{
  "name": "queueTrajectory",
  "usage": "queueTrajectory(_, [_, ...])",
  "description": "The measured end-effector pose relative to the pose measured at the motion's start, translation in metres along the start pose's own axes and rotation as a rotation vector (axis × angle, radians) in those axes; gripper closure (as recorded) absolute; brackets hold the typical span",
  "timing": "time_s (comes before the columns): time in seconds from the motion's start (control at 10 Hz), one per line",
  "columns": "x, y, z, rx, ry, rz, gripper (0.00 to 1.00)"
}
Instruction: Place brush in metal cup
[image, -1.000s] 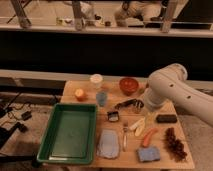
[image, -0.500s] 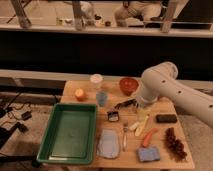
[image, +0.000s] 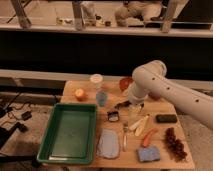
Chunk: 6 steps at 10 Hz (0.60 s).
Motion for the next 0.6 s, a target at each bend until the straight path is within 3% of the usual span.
queueTrajectory(0.6, [-0.018,-0.021,0.021,-0.007,-0.041,-0.039,0.2])
